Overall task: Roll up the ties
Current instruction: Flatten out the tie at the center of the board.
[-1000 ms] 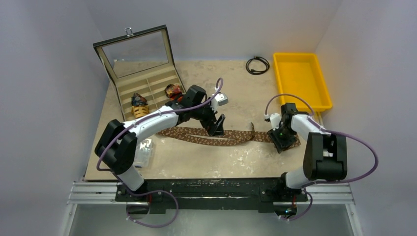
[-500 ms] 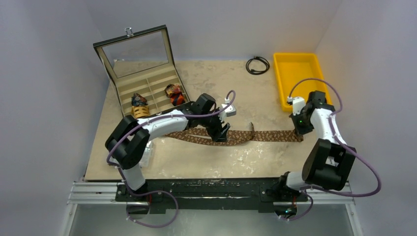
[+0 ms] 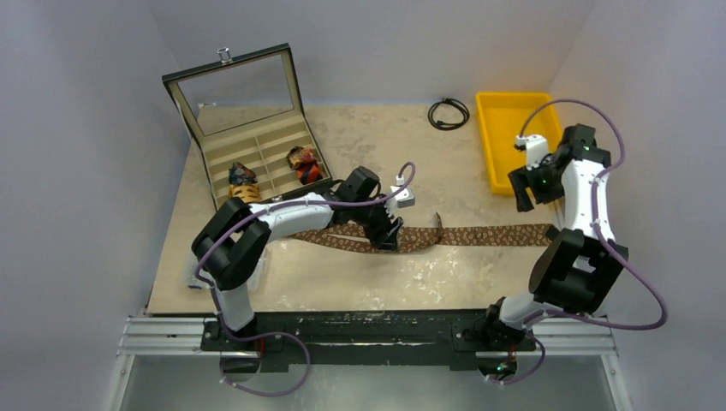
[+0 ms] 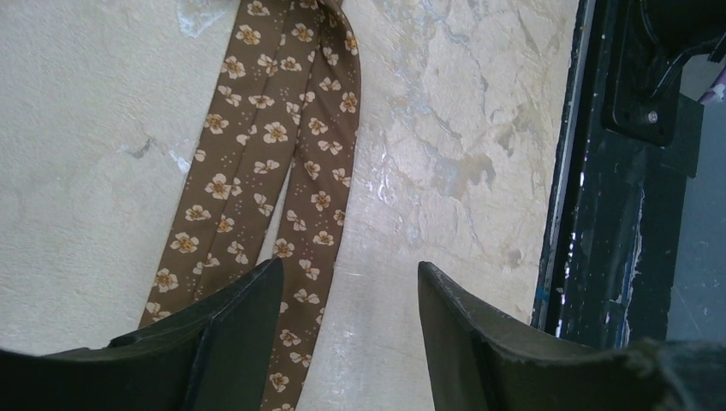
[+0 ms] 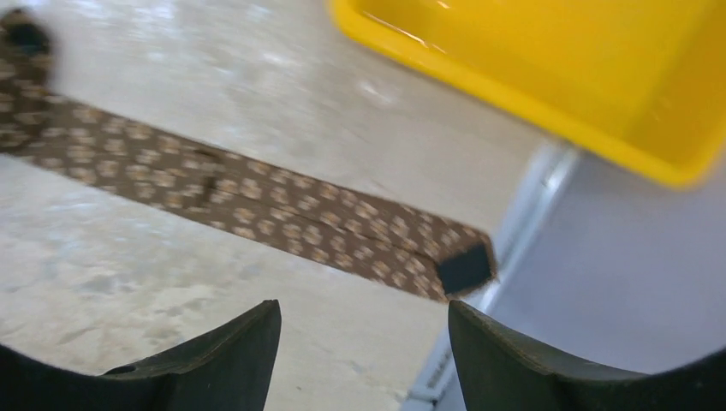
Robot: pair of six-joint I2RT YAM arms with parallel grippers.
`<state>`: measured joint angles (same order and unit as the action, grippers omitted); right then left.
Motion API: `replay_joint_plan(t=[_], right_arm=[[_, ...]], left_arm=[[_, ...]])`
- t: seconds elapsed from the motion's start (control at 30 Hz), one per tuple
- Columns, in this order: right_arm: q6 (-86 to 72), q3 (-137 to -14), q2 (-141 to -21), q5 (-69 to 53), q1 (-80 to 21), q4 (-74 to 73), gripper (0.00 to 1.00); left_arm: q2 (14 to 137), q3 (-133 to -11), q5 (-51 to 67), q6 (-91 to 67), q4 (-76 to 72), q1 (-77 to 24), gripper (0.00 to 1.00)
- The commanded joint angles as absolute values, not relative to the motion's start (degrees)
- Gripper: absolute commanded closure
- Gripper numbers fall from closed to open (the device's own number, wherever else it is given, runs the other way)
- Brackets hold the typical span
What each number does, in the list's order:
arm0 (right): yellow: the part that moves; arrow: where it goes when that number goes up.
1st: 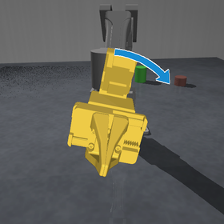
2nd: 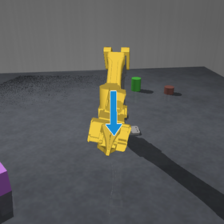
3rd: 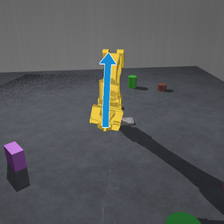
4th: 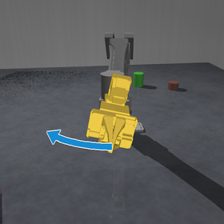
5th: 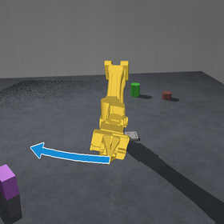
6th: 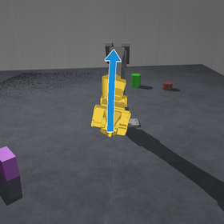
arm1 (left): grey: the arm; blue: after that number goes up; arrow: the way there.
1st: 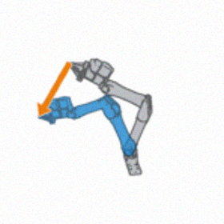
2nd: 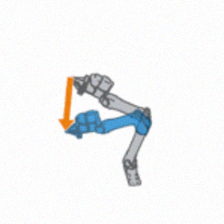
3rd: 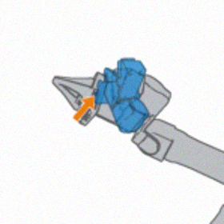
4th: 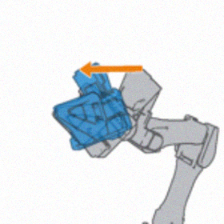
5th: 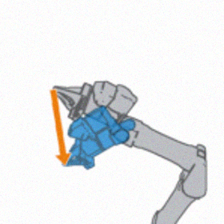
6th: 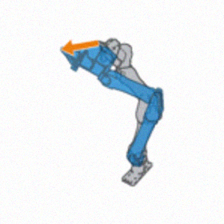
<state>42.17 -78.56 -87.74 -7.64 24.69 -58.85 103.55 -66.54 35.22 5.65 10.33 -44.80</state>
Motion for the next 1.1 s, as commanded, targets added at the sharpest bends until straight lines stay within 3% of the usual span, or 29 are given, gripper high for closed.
replay_joint_plan(t=[0.0,0.23,0.47,0.67,0.93,1.07], right_arm=[[46.6,-78.7,-86.9,-21.6,17.0,-64.1,0.30],[58.1,-74.5,-90.1,-28.5,4.3,-59.5,0.30],[67.6,-75.4,-95.4,-30.5,-3.8,-55.4,0.30],[72.1,-74.6,-98.2,-28.4,-8.8,-54.8,0.30],[65.9,-78.8,-103.5,-30.3,-11.3,-56.6,0.30],[60.3,-79.1,-105.0,-29.4,-11.5,-54.5,0.35]], left_arm=[[101.9,-64.1,37.9,8.1,5.1,-45.1,0.42],[95.6,-57.5,44.0,7.0,1.6,-41.8,0.39],[87.7,-47.1,38.8,32.9,5.7,-42.6,0.38],[87.7,-47.3,35.0,41.3,9.5,-42.8,0.41],[90.6,-49.7,34.4,40.3,10.0,-43.4,0.41],[91.7,-50.1,32.6,40.1,10.0,-43.6,0.42]])
